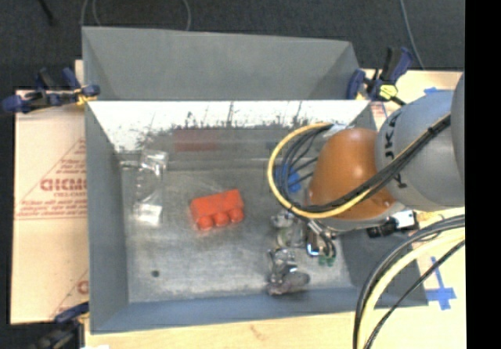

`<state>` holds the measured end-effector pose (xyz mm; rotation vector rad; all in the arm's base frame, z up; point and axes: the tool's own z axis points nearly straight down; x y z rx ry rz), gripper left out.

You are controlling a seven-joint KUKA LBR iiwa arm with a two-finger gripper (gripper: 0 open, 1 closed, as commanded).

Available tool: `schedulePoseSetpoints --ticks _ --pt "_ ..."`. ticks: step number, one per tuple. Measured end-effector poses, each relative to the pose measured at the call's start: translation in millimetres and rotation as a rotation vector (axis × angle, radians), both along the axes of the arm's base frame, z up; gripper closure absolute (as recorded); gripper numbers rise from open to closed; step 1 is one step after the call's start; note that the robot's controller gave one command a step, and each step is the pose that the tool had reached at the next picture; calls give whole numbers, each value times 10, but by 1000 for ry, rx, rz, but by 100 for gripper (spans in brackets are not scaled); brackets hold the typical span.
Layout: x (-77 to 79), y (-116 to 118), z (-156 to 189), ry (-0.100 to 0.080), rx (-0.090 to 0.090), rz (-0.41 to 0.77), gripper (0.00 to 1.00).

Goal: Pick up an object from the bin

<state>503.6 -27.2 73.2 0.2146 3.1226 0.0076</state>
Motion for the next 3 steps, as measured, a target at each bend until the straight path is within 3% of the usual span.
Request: schedulePoseSetpoints --ticks 1,2,3 --pt "11 -15 17 -3 -2 -6 100" --pt "657 -517 483 -1 -10 122 100" --pt "625 -488 453 7 -4 121 0"
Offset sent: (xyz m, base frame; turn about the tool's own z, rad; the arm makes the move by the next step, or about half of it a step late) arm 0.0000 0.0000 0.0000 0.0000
